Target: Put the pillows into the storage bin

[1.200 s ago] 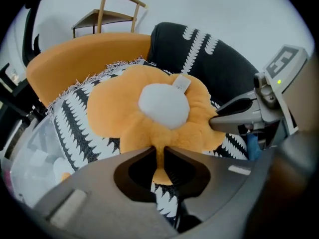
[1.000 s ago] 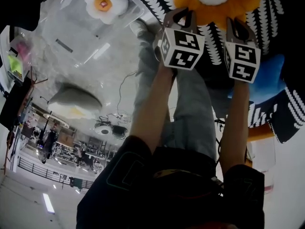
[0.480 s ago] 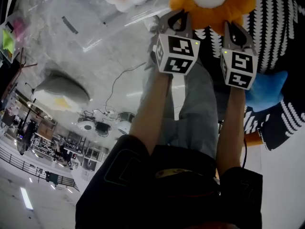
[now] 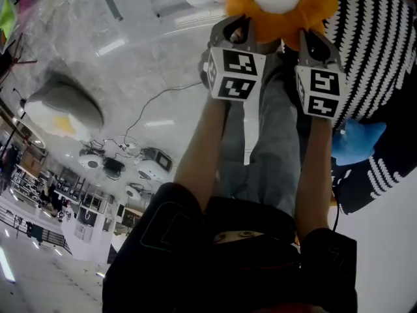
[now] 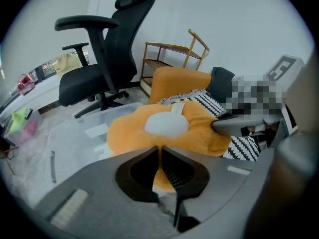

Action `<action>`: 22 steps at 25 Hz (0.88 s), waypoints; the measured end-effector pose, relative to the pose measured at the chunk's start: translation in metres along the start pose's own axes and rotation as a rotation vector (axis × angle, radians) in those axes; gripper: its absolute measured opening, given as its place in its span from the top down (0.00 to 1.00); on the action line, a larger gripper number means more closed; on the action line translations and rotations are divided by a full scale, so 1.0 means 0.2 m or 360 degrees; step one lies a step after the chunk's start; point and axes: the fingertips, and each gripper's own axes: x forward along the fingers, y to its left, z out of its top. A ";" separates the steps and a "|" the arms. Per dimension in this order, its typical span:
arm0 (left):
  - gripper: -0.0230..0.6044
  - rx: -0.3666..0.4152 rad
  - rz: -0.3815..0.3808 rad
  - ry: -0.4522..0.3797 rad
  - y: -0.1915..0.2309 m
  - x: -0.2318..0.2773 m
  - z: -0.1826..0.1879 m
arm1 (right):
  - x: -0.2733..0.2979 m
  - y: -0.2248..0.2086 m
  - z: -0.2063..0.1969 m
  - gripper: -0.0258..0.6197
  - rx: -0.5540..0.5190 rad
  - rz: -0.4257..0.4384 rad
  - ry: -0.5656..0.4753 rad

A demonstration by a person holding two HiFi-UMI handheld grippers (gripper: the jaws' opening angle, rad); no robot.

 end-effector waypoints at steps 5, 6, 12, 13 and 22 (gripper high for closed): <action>0.92 -0.0091 0.0097 -0.0023 0.19 -0.10 -0.01 | 0.06 0.15 0.16 0.94 -0.0126 0.0087 -0.0003; 0.92 -0.0103 0.0116 -0.0029 0.24 -0.13 -0.02 | 0.08 0.19 0.20 0.94 -0.0150 0.0100 -0.0007; 0.91 -0.0141 0.0219 -0.0059 0.38 -0.15 0.02 | 0.17 0.23 0.35 0.92 -0.0181 0.0166 -0.0023; 0.89 -0.0141 0.0245 -0.0057 0.42 -0.13 0.01 | 0.21 0.22 0.36 0.88 -0.0157 0.0157 -0.0016; 0.85 -0.0302 0.0202 0.0214 0.57 0.00 -0.31 | 0.34 0.23 0.07 0.73 0.0059 0.0154 0.0233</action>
